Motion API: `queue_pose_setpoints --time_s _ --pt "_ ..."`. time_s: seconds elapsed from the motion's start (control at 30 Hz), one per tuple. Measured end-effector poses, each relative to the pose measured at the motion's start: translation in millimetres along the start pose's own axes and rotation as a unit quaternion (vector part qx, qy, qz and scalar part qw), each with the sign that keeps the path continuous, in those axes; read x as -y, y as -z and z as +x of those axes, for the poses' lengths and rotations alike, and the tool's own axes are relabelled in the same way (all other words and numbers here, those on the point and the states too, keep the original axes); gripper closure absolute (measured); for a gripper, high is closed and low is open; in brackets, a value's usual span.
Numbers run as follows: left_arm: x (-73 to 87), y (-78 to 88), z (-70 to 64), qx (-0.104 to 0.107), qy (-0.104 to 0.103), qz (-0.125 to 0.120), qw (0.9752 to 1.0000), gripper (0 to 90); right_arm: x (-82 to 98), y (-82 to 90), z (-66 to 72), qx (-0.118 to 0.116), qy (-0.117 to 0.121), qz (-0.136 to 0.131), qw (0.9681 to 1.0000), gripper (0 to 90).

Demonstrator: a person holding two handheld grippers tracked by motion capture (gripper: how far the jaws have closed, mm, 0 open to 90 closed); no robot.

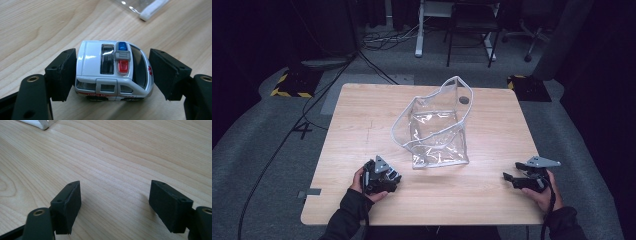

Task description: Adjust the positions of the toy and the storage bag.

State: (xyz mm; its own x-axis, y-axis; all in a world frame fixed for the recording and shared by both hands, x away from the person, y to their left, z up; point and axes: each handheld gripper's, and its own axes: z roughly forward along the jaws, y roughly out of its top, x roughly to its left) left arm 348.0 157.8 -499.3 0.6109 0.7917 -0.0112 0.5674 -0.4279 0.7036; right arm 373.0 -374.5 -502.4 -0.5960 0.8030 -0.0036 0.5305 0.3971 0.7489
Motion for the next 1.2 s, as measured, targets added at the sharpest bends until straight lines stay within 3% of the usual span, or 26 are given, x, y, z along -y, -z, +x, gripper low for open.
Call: queue_pose_setpoints --time_s 0.07,0.2,0.27,0.43,0.47,0.5,0.73,0.93,1.2 --pt "-0.5 -0.7 6.3 -0.010 0.005 -0.002 0.9999 25.4 0.1 -0.1 -0.1 0.000 0.001 -0.001 1.0000 26.2" --pt "-1.4 -1.6 19.7 -0.002 0.016 0.005 0.9999 25.4 0.0 0.0 -0.1 0.000 0.001 0.000 1.0000 26.2" --pt "-2.1 -1.6 25.9 -0.009 0.024 0.002 0.9997 25.4 0.0 0.0 -0.1 0.000 0.000 0.000 1.0000 26.2" --pt "-2.5 -1.8 34.0 -0.024 0.020 0.008 0.9995 25.4 0.0 0.0 -0.1 0.000 0.000 0.000 1.0000 26.2" --pt "-3.8 -2.6 38.5 -0.018 0.028 0.007 0.9994 25.4 0.0 0.0 -0.1 0.000 0.000 0.000 1.0000 26.2" --pt "-4.7 -3.8 40.5 -0.025 0.031 0.005 0.9992 25.4 0.0 0.0 -0.1 0.000 0.000 0.000 1.0000 26.2" --pt "-10.5 -11.3 47.2 -0.033 0.028 0.004 0.9990 25.4 0.0 0.0 0.0 0.000 0.000 0.000 1.0000 26.2" --pt "-13.7 -14.4 54.5 -0.035 0.046 0.006 0.9983 25.4 0.0 0.0 0.0 0.000 0.000 0.000 1.0000 26.2" --pt "-14.8 -16.4 55.2 -0.036 0.044 0.005 0.9983 25.3 -3.4 -2.8 0.2 -0.005 0.006 0.002 1.0000 26.2"
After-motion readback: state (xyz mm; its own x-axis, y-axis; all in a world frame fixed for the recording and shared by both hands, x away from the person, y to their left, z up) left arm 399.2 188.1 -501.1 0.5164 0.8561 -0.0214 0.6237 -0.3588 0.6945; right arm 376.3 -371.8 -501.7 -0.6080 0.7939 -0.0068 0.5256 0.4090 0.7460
